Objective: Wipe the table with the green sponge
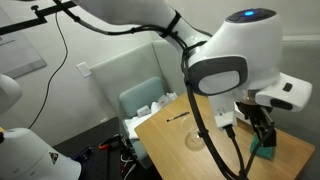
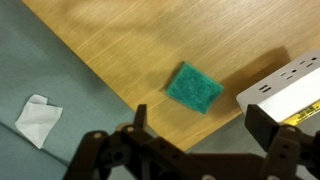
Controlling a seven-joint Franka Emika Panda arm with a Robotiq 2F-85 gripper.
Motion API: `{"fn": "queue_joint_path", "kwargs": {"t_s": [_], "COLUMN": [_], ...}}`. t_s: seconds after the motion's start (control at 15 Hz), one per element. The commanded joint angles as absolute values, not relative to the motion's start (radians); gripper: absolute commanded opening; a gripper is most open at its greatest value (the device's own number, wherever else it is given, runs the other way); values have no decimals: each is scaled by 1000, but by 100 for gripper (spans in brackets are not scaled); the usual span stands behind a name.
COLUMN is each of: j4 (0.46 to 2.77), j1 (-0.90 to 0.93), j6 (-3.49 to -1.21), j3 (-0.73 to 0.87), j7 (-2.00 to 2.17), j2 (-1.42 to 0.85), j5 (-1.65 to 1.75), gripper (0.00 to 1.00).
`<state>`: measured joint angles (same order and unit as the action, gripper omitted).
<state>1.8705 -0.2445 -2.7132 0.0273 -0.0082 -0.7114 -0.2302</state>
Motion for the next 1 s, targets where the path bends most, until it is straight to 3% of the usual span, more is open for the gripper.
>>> {"fn": "queue_joint_path", "kwargs": {"t_s": [0.0, 0.93], "j4": [1738, 1481], "j1": [-262, -229], "j6": [-2704, -2634], "j3": [11, 21], "j7": [26, 151], "j2": [-822, -1086], "j5": [-260, -258], "gripper": [100, 100]}}
